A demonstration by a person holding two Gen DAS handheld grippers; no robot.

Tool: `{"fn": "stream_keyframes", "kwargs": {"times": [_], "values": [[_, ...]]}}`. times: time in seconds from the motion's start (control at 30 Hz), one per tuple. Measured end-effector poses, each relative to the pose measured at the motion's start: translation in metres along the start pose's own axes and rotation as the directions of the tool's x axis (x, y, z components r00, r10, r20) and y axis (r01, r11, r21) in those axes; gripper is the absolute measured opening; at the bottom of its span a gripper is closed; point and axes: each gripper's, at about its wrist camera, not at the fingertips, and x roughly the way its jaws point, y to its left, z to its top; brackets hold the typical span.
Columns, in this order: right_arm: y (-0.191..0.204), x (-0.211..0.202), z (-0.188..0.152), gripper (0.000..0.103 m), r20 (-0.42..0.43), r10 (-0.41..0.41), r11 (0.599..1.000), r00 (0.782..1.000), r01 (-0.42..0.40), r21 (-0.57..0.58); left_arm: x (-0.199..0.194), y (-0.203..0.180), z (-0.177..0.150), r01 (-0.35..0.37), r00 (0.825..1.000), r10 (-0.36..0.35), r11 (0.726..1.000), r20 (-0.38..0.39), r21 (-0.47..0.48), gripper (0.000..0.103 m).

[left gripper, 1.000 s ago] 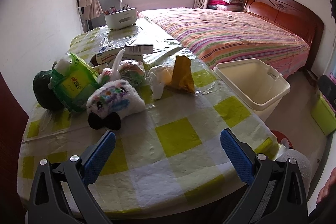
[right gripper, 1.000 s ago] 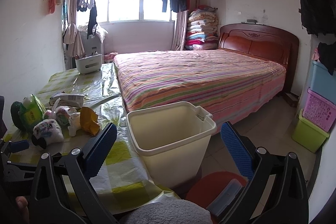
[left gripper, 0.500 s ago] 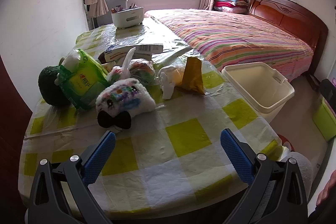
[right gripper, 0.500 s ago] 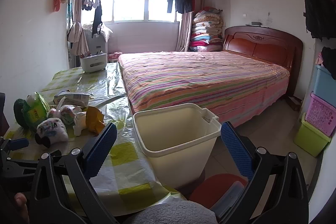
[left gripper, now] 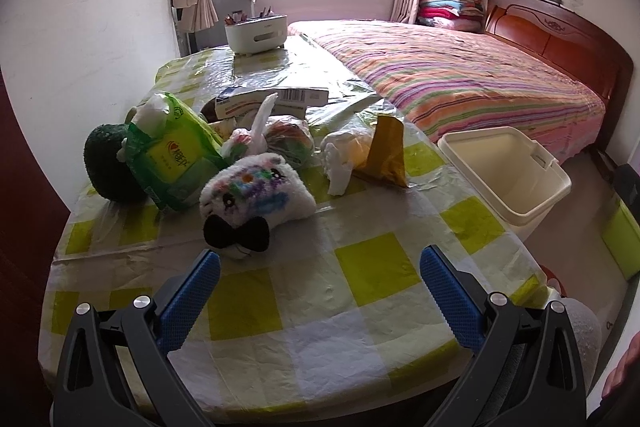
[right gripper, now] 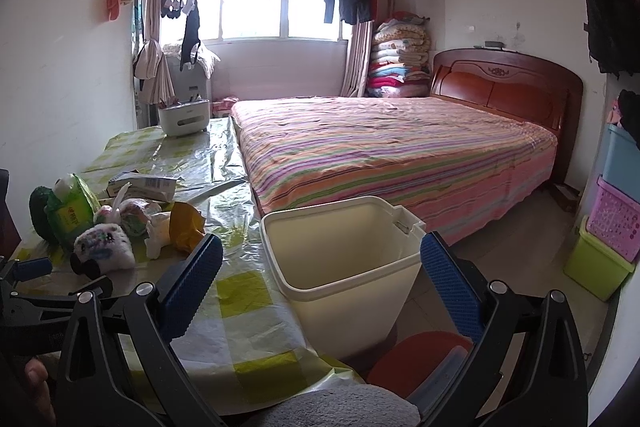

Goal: Collect trash

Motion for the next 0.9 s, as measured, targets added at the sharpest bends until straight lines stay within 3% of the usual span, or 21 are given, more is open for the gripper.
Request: {"fn": "stream_keyframes", "kwargs": {"times": [0.9], "values": [[0.012,0.009,0.006,0.097,-0.011,0.035,0.999,0.999,-0.035,-0.02,0.004,0.017,0.004,-0.03,1.0,0.03,0.999,-0.003,-0.036,0.097]]}}
